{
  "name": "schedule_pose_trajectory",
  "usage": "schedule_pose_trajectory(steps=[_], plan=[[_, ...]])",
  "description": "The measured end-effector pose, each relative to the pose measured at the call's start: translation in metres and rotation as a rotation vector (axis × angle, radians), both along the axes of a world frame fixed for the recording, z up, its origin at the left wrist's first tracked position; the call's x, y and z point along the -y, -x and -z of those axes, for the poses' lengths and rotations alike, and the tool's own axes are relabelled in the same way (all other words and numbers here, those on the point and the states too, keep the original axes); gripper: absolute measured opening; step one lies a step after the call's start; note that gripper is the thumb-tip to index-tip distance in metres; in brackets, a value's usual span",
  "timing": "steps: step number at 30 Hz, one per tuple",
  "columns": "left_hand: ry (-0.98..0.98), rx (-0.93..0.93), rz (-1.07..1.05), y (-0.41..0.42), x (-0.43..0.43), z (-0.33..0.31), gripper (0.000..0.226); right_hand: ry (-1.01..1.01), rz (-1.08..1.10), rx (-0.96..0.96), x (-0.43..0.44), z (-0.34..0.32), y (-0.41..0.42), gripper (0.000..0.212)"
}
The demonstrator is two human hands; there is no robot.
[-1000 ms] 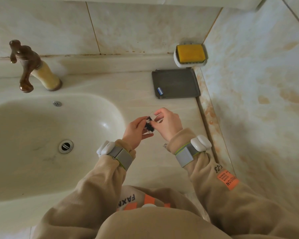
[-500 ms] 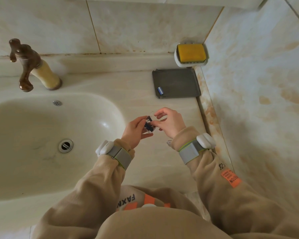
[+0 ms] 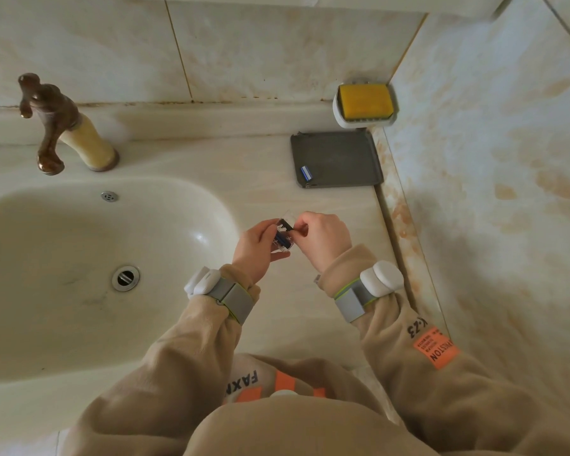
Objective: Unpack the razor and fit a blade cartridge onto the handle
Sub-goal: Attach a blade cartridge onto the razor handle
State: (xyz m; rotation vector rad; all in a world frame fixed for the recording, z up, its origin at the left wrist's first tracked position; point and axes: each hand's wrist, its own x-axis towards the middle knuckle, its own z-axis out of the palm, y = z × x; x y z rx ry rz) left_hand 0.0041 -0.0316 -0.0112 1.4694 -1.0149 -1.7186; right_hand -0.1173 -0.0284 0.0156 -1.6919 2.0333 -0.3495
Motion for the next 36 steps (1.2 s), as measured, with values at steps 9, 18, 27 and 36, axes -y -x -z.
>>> schedule_pose_trajectory(steps=[9, 18, 27, 36], plan=[[-0.003, 0.043, 0.027, 0.001, 0.0, -0.001, 0.033, -0.069, -0.029, -0.088, 0.001, -0.003, -0.005, 0.014], [-0.028, 0.088, 0.081, 0.0, -0.002, 0.004, 0.034, -0.132, 0.003, -0.038, 0.001, -0.007, 0.0, 0.007], [-0.028, 0.106, 0.069, 0.004, 0.0, 0.003, 0.031, -0.13, -0.02, -0.21, -0.001, -0.006, -0.011, 0.017], [-0.018, 0.127, 0.083, -0.001, -0.002, 0.006, 0.032, -0.136, -0.041, -0.059, -0.004, -0.007, -0.01, 0.013]])
